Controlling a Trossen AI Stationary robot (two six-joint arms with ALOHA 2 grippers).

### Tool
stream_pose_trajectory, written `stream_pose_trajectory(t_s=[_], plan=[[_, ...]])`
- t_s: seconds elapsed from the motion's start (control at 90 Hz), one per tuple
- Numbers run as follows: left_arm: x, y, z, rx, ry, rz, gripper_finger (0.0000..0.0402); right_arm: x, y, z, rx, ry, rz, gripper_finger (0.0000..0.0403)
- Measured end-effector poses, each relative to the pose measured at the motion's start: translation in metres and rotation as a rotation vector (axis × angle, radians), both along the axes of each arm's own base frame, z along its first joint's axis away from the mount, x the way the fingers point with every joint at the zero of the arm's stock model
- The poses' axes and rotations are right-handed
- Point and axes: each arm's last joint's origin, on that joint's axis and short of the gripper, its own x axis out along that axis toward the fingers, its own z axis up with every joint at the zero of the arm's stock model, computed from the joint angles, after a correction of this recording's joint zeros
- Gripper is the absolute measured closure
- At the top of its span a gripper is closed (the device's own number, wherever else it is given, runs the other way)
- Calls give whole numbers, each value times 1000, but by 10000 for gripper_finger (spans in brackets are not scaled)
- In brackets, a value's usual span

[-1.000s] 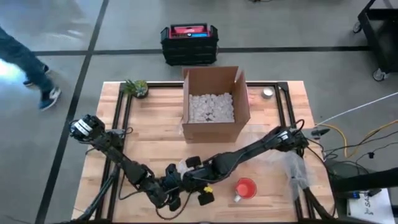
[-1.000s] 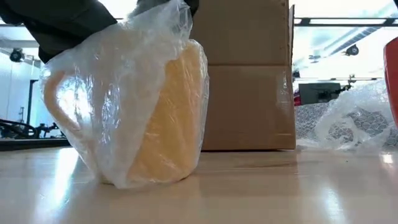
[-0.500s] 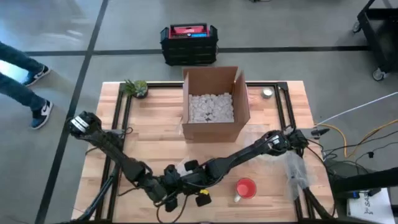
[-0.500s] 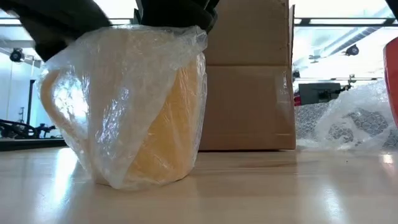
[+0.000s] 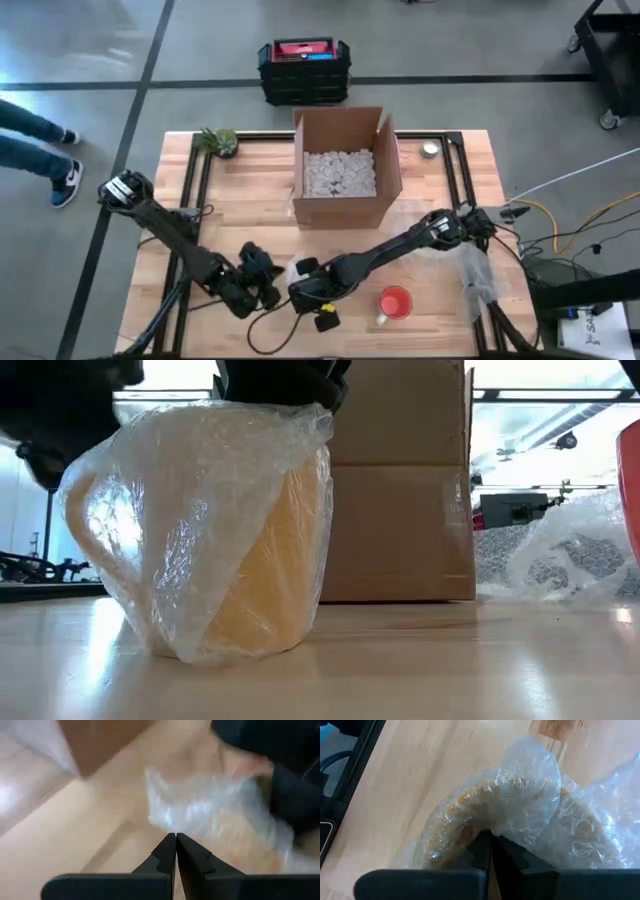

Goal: Wrap mug
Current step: Wrap the yellow mug with bubble wrap

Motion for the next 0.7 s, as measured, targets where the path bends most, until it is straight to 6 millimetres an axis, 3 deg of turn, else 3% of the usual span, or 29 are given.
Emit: stream_pose_trajectory(t_s=[0.211,0.5,0.7], plan=[[17,-14,6,-39,-143,-182,401,0,0,0,0,-2,1,401],[30,-27,-29,-89,-111,-198,402,0,0,0,0,-3,3,401],[31,-27,-30,-96,-106,-195,401,-11,-4,24,-10,24,1,401]])
